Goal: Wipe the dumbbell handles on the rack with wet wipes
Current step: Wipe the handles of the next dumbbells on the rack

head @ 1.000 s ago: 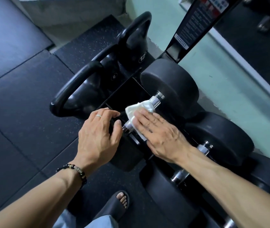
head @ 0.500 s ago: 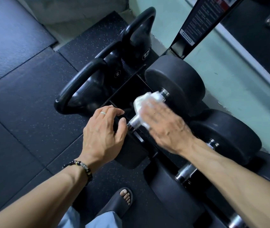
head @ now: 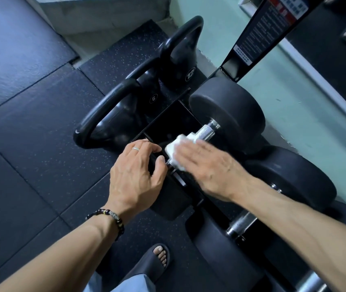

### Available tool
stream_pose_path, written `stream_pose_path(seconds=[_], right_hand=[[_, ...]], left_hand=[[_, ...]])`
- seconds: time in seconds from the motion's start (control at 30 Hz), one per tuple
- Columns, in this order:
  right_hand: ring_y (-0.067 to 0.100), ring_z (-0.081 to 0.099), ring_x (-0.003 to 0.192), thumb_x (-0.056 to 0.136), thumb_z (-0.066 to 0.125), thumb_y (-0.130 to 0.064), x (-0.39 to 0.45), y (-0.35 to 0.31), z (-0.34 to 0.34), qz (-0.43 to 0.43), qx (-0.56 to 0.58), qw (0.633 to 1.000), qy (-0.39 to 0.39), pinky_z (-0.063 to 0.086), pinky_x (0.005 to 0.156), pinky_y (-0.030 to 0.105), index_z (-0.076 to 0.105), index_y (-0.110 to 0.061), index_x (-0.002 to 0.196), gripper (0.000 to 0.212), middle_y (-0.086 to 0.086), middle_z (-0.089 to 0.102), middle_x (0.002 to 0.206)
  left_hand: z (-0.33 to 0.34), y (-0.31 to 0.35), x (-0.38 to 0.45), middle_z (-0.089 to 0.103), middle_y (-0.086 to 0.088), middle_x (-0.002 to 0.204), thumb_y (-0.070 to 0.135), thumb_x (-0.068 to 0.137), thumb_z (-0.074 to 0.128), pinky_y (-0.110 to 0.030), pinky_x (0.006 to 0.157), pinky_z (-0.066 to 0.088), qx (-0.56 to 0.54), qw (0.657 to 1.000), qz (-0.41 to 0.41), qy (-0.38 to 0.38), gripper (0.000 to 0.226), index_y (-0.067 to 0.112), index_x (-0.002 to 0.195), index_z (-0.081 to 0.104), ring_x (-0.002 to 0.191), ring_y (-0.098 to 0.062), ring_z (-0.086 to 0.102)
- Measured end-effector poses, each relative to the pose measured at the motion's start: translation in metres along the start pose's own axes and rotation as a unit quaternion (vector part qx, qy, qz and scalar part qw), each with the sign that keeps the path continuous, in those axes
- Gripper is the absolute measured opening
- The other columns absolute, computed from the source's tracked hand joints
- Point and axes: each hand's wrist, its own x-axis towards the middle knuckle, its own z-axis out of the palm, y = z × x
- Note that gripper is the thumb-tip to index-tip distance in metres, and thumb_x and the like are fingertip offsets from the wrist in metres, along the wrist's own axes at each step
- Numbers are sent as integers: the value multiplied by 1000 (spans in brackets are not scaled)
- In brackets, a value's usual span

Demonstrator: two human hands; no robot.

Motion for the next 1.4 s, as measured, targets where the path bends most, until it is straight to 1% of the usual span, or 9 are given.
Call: stream_pose_path(seconds=[0.1, 0.23, 0.4, 0.57, 0.7, 0.93, 1.1, 1.27, 1.4], right_hand=[[39, 41, 141, 93, 48, 2, 7, 1, -3, 103, -1, 994, 21, 21, 123, 44, 53, 2, 137, 45, 20, 54, 140], [38, 46, 137, 95, 40, -5, 9, -21, -3, -14, 53, 998, -23, 31, 120, 47, 57, 0, 133, 43, 17, 57, 138], [35, 46, 125, 89, 36, -7, 14, 16, -15, 143, 4, 989, -23, 31, 116, 45, 55, -6, 120, 35, 12, 53, 120], [32, 54, 105, 96, 37, -14, 24, -23, -6, 7, 61, 997, -39, 32, 114, 43, 64, -4, 113, 33, 10, 61, 105], [31, 52, 94, 91, 36, -8, 21, 13, -12, 112, 28, 993, -2, 36, 109, 42, 60, -7, 100, 25, 8, 54, 94], [31, 46, 132, 94, 43, -7, 13, -14, -7, -11, 82, 996, -37, 28, 120, 42, 58, -5, 129, 38, 10, 58, 131], [38, 36, 145, 85, 58, 13, 0, 10, -4, 183, 32, 982, 42, 41, 114, 46, 50, 2, 141, 58, 24, 45, 150], [30, 39, 144, 86, 44, 11, -29, -11, 11, 65, 42, 997, 20, 32, 118, 40, 45, -3, 147, 63, 18, 43, 153], [32, 26, 149, 93, 50, 5, -19, -5, 5, 262, 116, 957, 50, 29, 119, 42, 34, 2, 152, 61, 21, 28, 160]], left_hand=[[1, -1, 0, 65, 8, 110, 47, 88, 36, -25, 79, 36, 0, 1000, -1, -4, 43, 19, 105, 64, 117, -9, 50], [1, 0, 0, 65, 8, 111, 47, 89, 36, -23, 79, 35, 6, 1000, 2, -2, 43, 19, 105, 65, 117, -11, 52], [1, -1, -1, 65, 9, 109, 45, 90, 36, -25, 78, 34, 8, 1000, 1, -6, 41, 20, 104, 64, 119, -9, 49], [0, 1, 0, 64, 8, 110, 47, 89, 34, -24, 78, 34, 17, 1000, 5, -5, 45, 19, 104, 65, 117, -9, 48], [0, 0, 1, 64, 9, 108, 46, 90, 33, -26, 79, 33, 9, 1000, 1, -11, 43, 20, 104, 65, 118, -10, 49], [-2, 1, 0, 64, 7, 108, 46, 90, 34, -24, 80, 33, 17, 1000, 7, -11, 43, 19, 102, 66, 115, -11, 49], [-1, 1, 0, 63, 9, 107, 44, 91, 35, -26, 79, 33, 6, 1000, 1, -13, 39, 20, 101, 65, 117, -11, 49], [-2, 2, 1, 62, 8, 105, 42, 90, 35, -26, 79, 34, 5, 1000, 5, -15, 38, 20, 98, 65, 114, -11, 49], [-3, 3, 0, 62, 10, 107, 40, 90, 37, -28, 79, 33, 0, 1000, -1, -18, 35, 21, 98, 66, 115, -10, 48]])
